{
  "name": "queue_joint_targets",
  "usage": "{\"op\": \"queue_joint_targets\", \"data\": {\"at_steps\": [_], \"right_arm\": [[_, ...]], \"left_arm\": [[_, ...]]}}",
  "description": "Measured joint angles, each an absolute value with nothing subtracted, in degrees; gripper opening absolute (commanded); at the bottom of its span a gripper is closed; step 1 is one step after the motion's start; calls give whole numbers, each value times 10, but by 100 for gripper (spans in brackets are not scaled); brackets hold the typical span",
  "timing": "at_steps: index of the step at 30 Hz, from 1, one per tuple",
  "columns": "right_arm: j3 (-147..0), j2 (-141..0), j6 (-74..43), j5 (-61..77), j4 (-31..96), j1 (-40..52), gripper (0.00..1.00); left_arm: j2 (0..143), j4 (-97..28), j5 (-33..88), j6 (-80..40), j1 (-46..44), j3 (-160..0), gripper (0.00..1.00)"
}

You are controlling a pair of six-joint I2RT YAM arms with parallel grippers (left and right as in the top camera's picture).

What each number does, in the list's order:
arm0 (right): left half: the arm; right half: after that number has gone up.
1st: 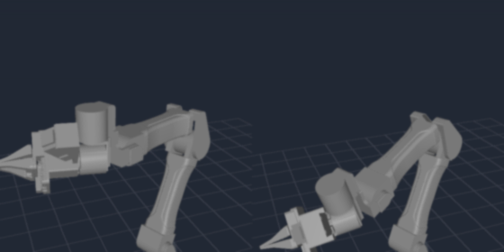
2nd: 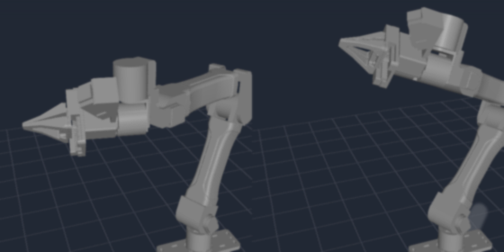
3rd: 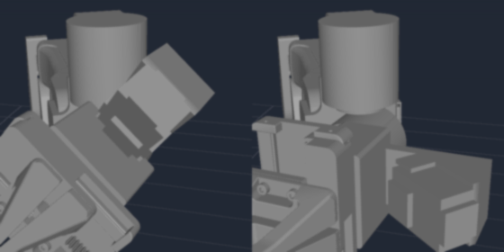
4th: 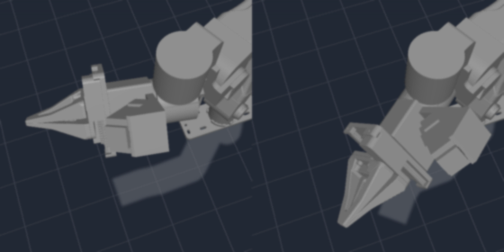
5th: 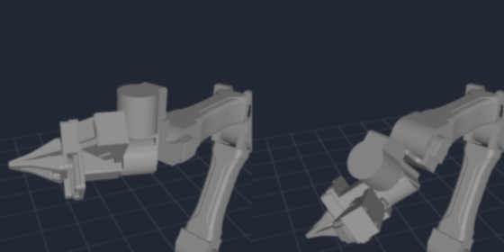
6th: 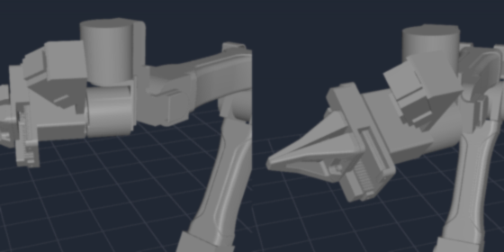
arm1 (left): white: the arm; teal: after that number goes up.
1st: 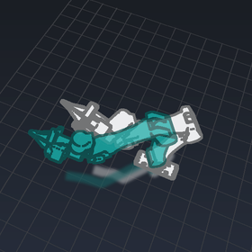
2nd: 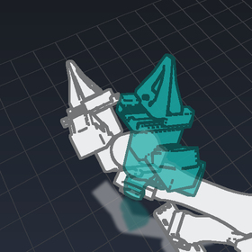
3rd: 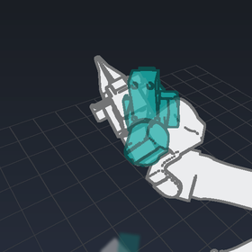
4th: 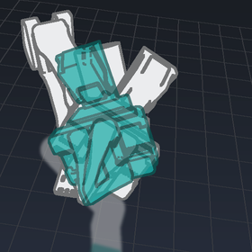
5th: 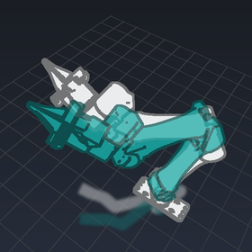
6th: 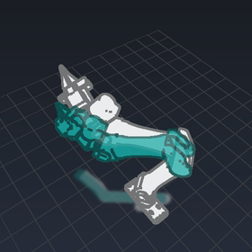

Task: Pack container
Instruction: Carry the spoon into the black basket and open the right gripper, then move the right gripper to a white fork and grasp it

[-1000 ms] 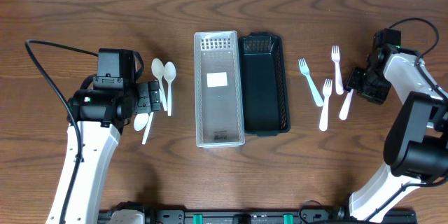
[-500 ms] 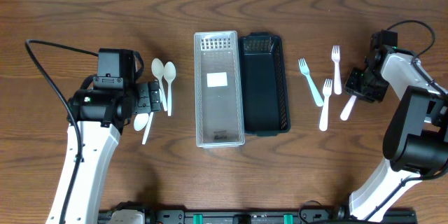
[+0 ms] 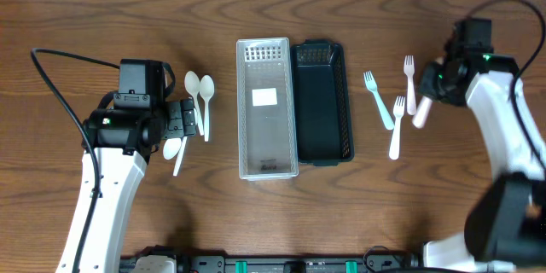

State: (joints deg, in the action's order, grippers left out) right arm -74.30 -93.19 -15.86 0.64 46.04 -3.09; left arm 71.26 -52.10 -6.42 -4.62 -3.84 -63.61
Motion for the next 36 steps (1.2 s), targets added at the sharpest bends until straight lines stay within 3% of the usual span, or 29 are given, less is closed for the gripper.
{"op": "queue_joint_targets", "data": {"at_steps": [5,13,17,21,26,36], "right_arm": [[-748,-878,-159,60,431,90,1],[-748,-949,-169,51,378,249,1],[-748,-1021,-171,40,354,265,40],[-747,-1041,-152,50,361,265,55],[-747,-990,-143,31,363,239,59],[-760,-944,-120,-44,356,-7,64]], "left_arm": [[713,-521,-64,-46,-38,-636,98],[713,-521,-64,-46,-38,-636,98],[713,-521,-64,-46,-38,-636,98],[713,-521,-64,-46,-38,-636,98],[713,-521,-64,-46,-38,-636,98],[713,-521,-64,-46,-38,-636,98]]}}
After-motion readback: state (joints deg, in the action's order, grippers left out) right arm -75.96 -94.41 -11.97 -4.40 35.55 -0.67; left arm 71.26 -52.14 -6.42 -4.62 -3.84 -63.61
